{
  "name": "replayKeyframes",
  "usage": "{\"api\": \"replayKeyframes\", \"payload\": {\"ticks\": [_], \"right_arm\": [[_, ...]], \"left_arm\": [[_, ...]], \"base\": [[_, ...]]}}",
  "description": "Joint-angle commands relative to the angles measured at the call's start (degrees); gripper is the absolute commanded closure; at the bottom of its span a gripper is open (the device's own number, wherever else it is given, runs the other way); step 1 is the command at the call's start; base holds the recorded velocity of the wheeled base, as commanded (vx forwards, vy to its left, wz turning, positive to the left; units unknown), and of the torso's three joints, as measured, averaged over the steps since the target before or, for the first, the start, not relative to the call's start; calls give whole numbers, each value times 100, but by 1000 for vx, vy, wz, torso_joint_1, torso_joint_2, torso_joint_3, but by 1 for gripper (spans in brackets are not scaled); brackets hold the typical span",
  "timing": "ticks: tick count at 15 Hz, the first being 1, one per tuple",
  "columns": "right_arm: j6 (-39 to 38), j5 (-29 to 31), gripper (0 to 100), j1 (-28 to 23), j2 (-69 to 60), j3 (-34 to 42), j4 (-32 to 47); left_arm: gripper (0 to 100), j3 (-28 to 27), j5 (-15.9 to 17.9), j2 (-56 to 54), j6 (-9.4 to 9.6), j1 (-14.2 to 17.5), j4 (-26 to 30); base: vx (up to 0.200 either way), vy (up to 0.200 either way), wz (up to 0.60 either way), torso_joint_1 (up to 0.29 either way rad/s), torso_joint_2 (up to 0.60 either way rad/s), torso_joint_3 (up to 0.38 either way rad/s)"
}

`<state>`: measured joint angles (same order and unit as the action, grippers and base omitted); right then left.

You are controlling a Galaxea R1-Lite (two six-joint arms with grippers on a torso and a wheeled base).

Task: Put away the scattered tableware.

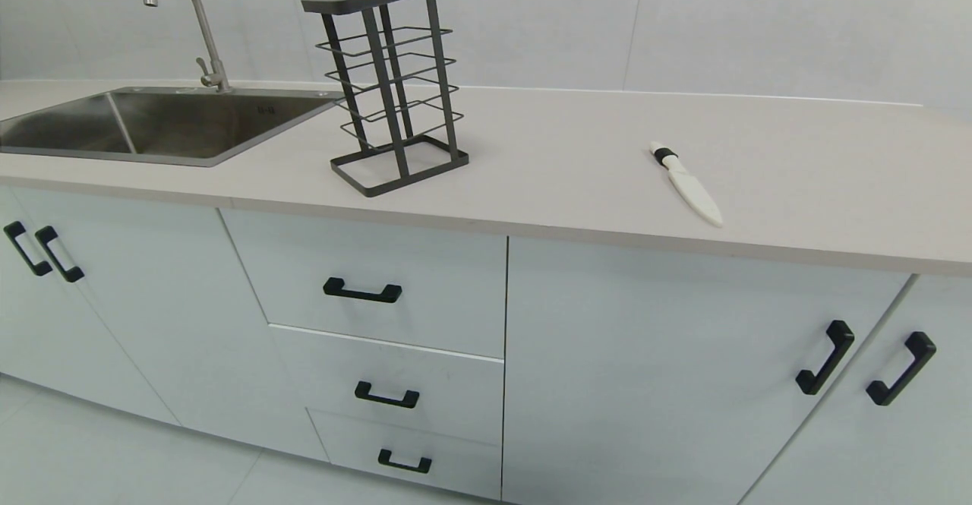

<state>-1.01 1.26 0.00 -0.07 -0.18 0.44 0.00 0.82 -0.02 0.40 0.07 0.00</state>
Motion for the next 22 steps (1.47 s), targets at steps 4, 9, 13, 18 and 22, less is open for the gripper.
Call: {"api": "replayKeyframes", "payload": {"ticks": [4,9,13,18,22], "right_arm": [[-4,-3,0,0,7,1,0],[-4,-3,0,0,7,1,0],[-13,-3,0,0,7,1,0],[-4,-3,0,0,7,1,0],[13,6,0,0,16,1,0]], "left_arm": [[0,0,6,2,4,1,0],[0,0,-3,2,-23,1,0],[0,0,-3,2,-31,1,0],[0,0,-3,2,-31,1,0],[0,0,-3,2,-31,1,0]], "base": [[50,0,0,2,2,2],[160,0,0,-2,1,3],[0,0,-600,5,1,-5],[0,0,-120,1,0,-1],[0,0,0,0,0,0]]}}
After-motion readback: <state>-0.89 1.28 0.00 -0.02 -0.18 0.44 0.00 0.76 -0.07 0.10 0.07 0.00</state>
